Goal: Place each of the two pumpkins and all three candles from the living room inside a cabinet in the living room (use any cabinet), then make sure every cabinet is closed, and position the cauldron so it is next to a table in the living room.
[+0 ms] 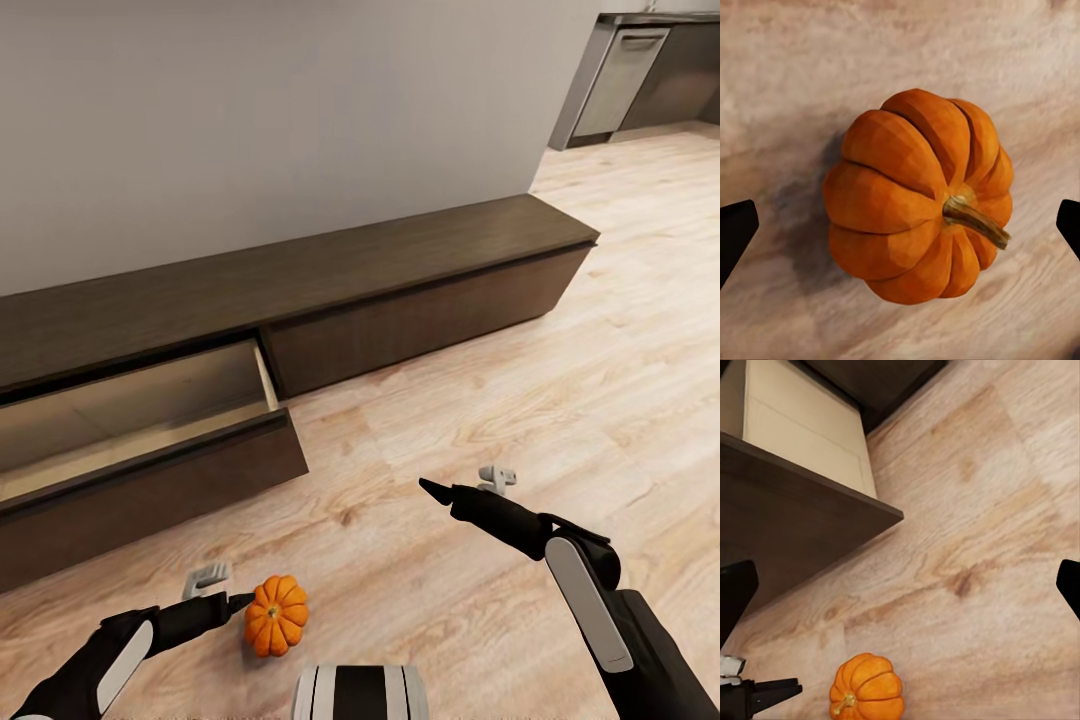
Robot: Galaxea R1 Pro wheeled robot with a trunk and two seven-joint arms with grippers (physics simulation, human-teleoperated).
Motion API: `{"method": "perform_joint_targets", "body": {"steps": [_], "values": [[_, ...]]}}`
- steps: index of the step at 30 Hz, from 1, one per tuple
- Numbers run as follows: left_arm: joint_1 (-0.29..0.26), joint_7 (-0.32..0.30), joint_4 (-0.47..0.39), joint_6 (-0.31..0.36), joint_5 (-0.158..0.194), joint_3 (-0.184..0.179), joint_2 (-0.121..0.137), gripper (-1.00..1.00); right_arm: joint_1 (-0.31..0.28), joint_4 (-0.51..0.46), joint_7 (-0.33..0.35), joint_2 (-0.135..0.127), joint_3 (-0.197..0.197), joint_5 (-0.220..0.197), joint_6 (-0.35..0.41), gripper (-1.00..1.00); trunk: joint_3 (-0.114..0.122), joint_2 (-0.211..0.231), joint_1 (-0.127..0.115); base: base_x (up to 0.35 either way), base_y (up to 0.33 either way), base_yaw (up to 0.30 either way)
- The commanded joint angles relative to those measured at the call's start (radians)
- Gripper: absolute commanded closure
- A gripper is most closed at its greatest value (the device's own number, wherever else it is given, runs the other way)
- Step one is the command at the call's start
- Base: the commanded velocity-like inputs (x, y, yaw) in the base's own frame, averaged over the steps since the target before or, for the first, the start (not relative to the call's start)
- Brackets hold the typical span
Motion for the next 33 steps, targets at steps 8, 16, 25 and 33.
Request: {"method": "perform_joint_targets", "body": {"steps": [8,16,25,33], "values": [[0.000,-0.001,-0.005,0.004,0.008,-0.009,0.001,-1.00,0.000,-0.001,0.025,0.000,0.000,0.000,0.004,-1.00,-0.032,-0.002,0.003,0.000,0.000,0.000],[0.000,-0.159,-0.039,0.007,0.004,-0.031,0.017,-1.00,0.000,0.006,0.063,0.001,0.000,0.000,0.005,-1.00,-0.063,-0.004,0.007,0.000,0.000,0.000],[0.000,-0.175,-0.041,0.000,0.004,-0.026,0.022,-1.00,0.000,0.009,0.064,0.001,0.000,0.002,0.004,-1.00,-0.067,-0.004,0.007,0.000,0.000,0.000],[0.000,-0.167,-0.041,-0.003,0.008,-0.009,0.045,-1.00,0.000,0.009,0.063,0.001,0.001,0.002,0.003,-1.00,-0.090,-0.006,0.010,0.000,0.000,0.000]]}}
